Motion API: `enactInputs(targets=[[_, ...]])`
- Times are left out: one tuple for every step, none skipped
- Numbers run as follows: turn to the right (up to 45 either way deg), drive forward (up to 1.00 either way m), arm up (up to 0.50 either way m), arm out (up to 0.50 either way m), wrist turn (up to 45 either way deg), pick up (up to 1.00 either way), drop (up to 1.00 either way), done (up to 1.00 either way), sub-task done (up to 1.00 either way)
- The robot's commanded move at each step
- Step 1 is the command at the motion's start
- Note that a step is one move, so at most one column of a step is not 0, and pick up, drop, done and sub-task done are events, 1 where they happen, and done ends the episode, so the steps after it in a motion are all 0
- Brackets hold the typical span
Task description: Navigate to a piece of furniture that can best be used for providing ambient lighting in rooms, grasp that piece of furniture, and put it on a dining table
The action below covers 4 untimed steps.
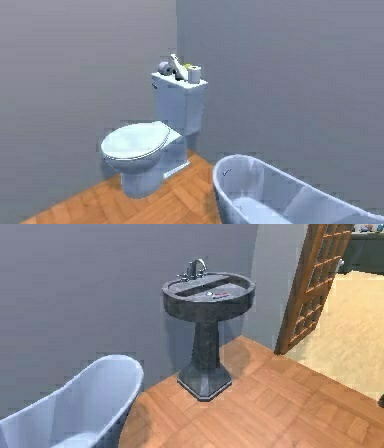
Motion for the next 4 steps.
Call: enactInputs(targets=[[-45.0,0.0,0.0,0.0,0.0,0.0,0.0,0.0,0.0],[-45.0,0.0,0.0,0.0,0.0,0.0,0.0,0.0,0.0],[-39.0,0.0,0.0,0.0,0.0,0.0,0.0,0.0,0.0],[0.0,0.15,0.0,0.0,0.0,0.0,0.0,0.0,0.0]])
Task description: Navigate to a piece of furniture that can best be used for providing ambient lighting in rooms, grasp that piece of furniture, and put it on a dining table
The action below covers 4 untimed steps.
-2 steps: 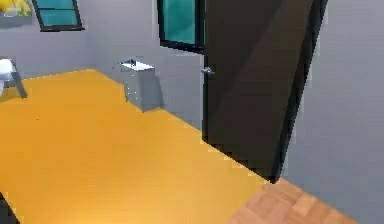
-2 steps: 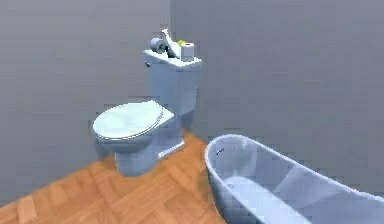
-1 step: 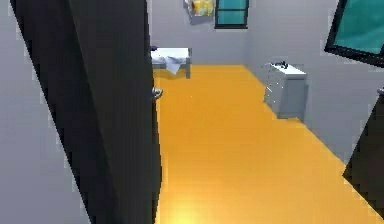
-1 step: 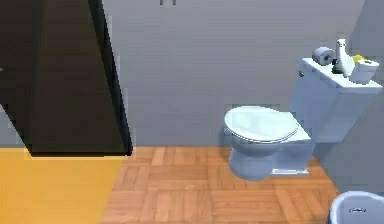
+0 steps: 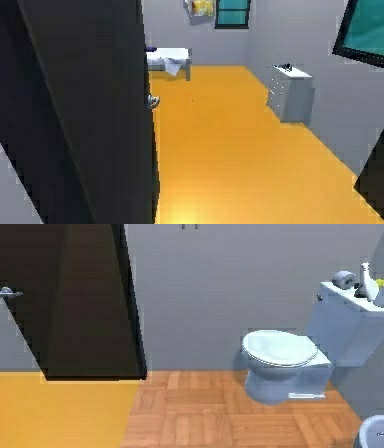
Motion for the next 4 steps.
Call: enactInputs(targets=[[45.0,0.0,0.0,0.0,0.0,0.0,0.0,0.0,0.0],[45.0,0.0,0.0,0.0,0.0,0.0,0.0,0.0,0.0],[42.0,0.0,0.0,0.0,0.0,0.0,0.0,0.0,0.0],[0.0,0.15,0.0,0.0,0.0,0.0,0.0,0.0,0.0]])
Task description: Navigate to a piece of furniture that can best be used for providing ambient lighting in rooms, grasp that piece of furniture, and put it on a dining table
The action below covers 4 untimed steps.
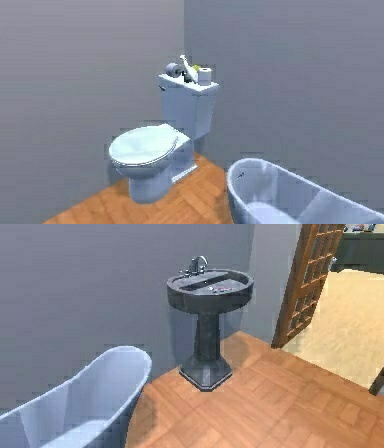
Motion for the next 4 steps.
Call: enactInputs(targets=[[-45.0,0.0,0.0,0.0,0.0,0.0,0.0,0.0,0.0],[-33.0,0.0,0.0,0.0,0.0,0.0,0.0,0.0,0.0],[0.0,0.4,0.0,0.0,0.0,0.0,0.0,0.0,0.0],[-39.0,0.0,0.0,0.0,0.0,0.0,0.0,0.0,0.0]])
